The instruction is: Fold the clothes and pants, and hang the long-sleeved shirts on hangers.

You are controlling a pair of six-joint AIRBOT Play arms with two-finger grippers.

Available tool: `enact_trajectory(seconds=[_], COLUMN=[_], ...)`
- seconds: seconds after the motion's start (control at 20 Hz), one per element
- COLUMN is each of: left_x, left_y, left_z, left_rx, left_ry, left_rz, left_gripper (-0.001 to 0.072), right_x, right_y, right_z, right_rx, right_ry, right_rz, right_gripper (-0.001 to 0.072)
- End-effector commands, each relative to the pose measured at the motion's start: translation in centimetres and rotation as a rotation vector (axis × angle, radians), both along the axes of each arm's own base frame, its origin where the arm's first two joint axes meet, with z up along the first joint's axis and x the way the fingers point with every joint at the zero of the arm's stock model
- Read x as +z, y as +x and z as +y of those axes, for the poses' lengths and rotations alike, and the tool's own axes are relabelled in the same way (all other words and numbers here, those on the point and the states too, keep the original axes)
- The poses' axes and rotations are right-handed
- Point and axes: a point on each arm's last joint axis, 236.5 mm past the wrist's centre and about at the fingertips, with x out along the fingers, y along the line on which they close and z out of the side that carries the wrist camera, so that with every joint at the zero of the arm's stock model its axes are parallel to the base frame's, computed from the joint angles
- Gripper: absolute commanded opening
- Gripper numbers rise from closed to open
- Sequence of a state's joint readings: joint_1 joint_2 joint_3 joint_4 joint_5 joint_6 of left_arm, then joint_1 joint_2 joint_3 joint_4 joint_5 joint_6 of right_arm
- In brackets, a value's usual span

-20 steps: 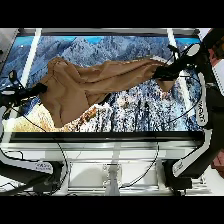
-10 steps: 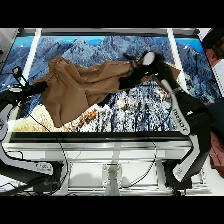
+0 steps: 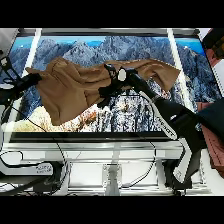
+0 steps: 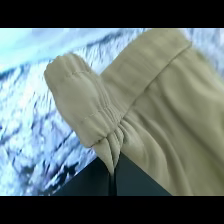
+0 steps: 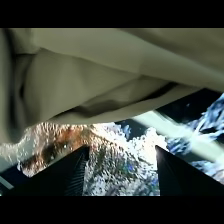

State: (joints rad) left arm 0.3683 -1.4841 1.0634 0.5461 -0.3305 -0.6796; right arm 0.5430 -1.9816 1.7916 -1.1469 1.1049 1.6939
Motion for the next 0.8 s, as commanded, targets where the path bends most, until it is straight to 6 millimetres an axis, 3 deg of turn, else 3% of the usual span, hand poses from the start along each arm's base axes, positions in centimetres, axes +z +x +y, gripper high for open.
enact_trajectory(seconds=[0.0, 0.25, 0.3, 0.5, 0.6, 0.75], left_x=[1.7, 1.6, 1.6, 1.6, 1.6, 1.5], left_y=[0.0, -0.1, -0.1, -0.1, -0.1, -0.1], left_z=[0.0, -0.2, -0.2, -0.2, -0.2, -0.6], left_rx=[0.0, -0.006, -0.006, -0.006, -0.006, -0.02], left_ry=[0.012, 0.008, 0.009, 0.008, 0.008, -0.001], left_rz=[-0.03, -0.027, -0.027, -0.027, -0.027, -0.021], left_gripper=[0.0027, 0.0028, 0.0028, 0.0028, 0.0028, 0.0028], right_x=[-2.3, -2.2, -2.4, -4.3, -4.9, -4.5], right_y=[-0.1, 3.2, 3.8, 4.4, 4.6, 5.9], right_z=[0.2, 0.6, -0.2, -2.8, -3.2, -2.7], right_rx=[-0.143, -0.291, -0.331, -0.43, -0.472, -0.501], right_ry=[-0.01, 0.051, 0.044, 0.001, 0.0, 0.048], right_rz=[0.094, 0.032, 0.036, 0.106, 0.129, 0.092], right_gripper=[0.0465, 0.0427, 0.0376, 0.0365, 0.0248, 0.019])
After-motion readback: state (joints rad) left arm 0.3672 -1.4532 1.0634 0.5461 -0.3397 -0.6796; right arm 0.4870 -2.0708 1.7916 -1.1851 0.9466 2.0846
